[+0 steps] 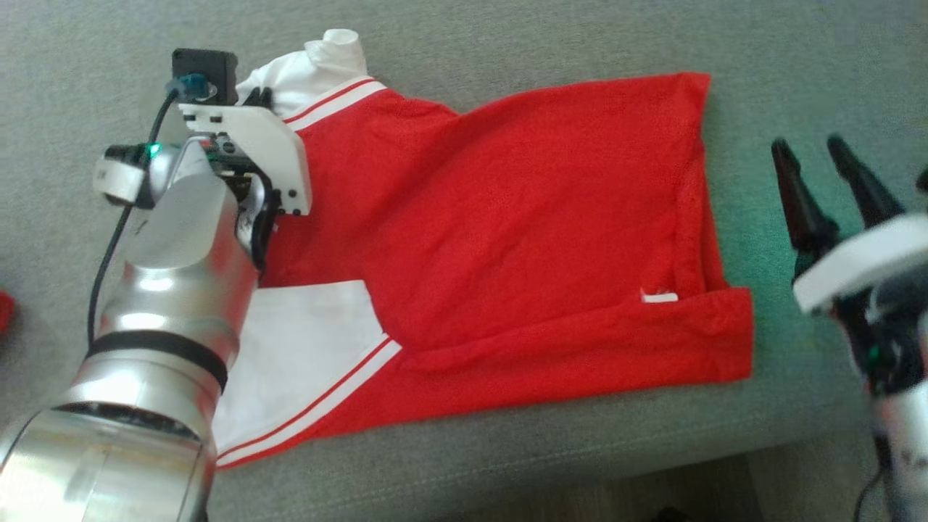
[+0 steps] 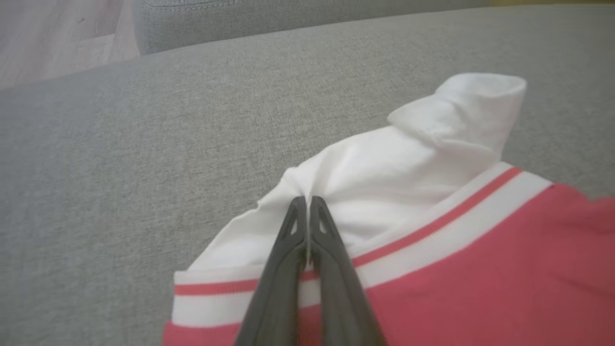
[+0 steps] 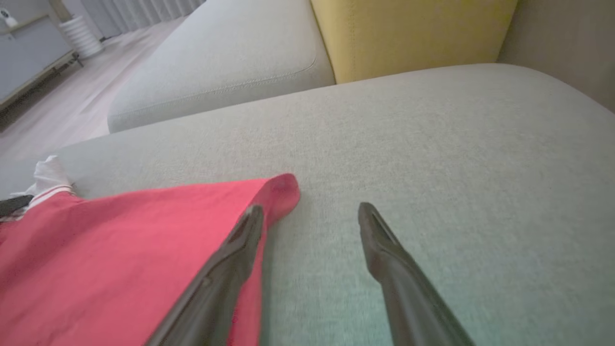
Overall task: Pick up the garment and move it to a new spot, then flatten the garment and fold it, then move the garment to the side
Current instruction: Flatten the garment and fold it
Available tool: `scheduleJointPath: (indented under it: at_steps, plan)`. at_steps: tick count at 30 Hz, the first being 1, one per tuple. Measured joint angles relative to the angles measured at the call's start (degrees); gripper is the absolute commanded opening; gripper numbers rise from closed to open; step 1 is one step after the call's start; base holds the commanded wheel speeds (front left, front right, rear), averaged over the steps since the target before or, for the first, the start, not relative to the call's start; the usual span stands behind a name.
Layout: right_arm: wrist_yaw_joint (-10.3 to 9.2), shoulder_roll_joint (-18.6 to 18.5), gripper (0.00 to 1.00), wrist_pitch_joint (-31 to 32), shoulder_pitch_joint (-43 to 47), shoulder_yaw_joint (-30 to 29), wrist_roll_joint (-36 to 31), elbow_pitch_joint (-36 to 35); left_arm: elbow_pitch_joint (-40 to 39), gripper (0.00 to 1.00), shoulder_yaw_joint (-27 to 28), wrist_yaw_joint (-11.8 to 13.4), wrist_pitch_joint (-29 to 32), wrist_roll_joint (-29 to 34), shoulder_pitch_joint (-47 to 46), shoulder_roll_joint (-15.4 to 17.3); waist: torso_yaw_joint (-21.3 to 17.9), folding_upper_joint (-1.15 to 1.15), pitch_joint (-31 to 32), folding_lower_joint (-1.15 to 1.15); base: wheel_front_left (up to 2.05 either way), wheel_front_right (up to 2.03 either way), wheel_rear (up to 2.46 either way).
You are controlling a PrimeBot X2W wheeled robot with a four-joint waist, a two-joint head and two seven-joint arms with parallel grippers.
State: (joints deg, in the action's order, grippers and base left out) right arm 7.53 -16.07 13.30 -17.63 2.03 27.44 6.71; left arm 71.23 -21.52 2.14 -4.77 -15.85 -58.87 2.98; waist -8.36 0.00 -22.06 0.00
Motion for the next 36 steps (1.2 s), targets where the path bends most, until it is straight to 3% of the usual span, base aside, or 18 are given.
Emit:
scheduleJointPath:
  at_steps: [6,18,19,20,21,28,36]
  plan:
    - [0.00,-1.7,1.00,0.9,-12.1,4.6,3.6,12.5,0.0,0.00,-0.7,-1.2,-4.1,-0.7,0.0,-1.4,2.6,0.00,-0.7,0.00,0.00,0.00,0.00]
    - [0.00,-3.5,1.00,4.4,-24.5,12.7,7.3,34.2,-3.6,0.00,-4.7,-2.7,-7.5,-5.1,0.0,-1.6,5.9,0.00,-1.8,0.00,0.00,0.00,0.00]
    - [0.00,-3.8,0.69,4.7,-25.0,13.6,7.6,34.9,-4.1,0.00,-5.3,-2.6,-7.8,-5.5,0.1,-1.6,6.0,0.00,-1.8,0.00,0.00,0.00,0.00]
    - [0.00,-4.4,0.22,5.0,-25.6,14.5,8.1,35.6,-4.6,0.00,-5.7,-2.6,-8.0,-6.1,0.2,-1.6,6.2,0.00,-1.8,0.00,0.00,0.00,0.00]
    - [0.00,-4.7,0.00,5.4,-26.3,15.1,8.7,36.2,-5.0,0.00,-5.9,-2.6,-8.1,-6.6,0.3,-1.6,6.3,0.00,-1.8,0.00,0.00,0.00,0.00]
    - [0.00,-6.0,0.00,-2.7,-26.9,17.3,12.0,36.1,-9.2,0.00,-5.7,-1.0,-9.5,-8.8,3.1,-1.6,6.9,0.00,-0.6,0.00,0.00,0.00,0.00]
    - [0.00,-9.5,0.00,-11.9,-25.1,18.7,15.0,29.1,-30.2,0.00,-1.0,1.9,-9.5,-6.7,11.5,0.0,7.1,0.00,1.4,0.00,0.00,0.00,0.00]
